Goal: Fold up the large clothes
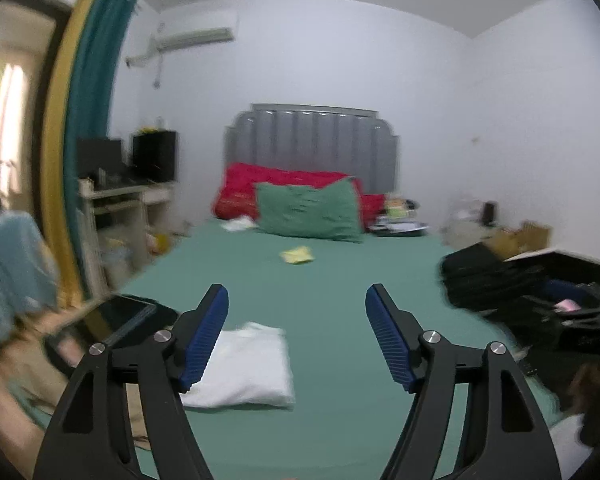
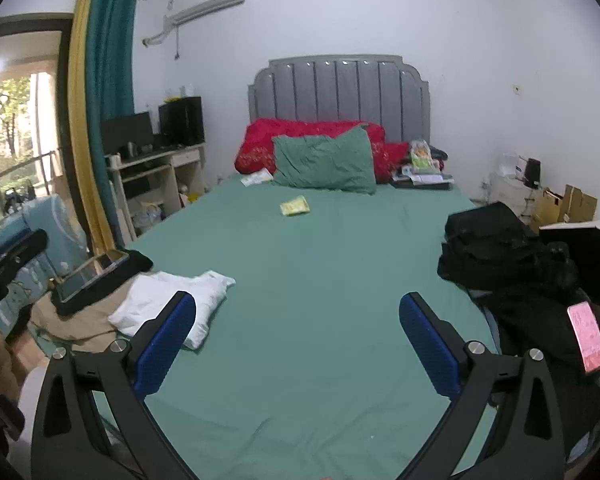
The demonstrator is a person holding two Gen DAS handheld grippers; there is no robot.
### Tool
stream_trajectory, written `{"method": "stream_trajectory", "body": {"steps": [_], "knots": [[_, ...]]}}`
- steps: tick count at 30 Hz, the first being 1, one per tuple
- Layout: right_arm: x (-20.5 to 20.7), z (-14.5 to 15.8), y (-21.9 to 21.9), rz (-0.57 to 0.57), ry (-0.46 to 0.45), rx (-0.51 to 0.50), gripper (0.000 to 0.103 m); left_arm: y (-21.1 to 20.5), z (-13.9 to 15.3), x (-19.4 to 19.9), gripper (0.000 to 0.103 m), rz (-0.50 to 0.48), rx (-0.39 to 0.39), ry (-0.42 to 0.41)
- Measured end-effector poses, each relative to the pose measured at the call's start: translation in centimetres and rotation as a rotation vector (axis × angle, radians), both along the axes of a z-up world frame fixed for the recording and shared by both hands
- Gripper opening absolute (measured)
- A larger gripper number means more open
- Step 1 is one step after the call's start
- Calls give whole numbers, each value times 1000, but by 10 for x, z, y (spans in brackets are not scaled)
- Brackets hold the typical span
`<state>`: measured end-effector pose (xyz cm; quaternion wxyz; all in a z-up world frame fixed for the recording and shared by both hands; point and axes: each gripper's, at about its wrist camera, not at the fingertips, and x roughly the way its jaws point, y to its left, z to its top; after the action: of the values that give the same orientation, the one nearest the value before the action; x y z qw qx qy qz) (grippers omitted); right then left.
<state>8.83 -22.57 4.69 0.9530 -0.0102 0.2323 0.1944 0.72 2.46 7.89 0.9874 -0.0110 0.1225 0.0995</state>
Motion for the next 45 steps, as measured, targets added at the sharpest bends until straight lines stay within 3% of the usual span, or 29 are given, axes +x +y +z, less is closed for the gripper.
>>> {"method": "stream_trajectory", "body": {"steps": [2,9,21,45], "knots": [[4,-9,3,-13,21,-9,101,1,-5,0,75,11,22,11],[11,-30,18,-22,67,-55,101,19,-21,4,75,-20,-48,58],[12,-34,31,8,83,-57,101,43,-36,14,75,9,-154,106],[12,-33,30,23,93,-43,101,40,-35,15,75,-9,-160,110]]}}
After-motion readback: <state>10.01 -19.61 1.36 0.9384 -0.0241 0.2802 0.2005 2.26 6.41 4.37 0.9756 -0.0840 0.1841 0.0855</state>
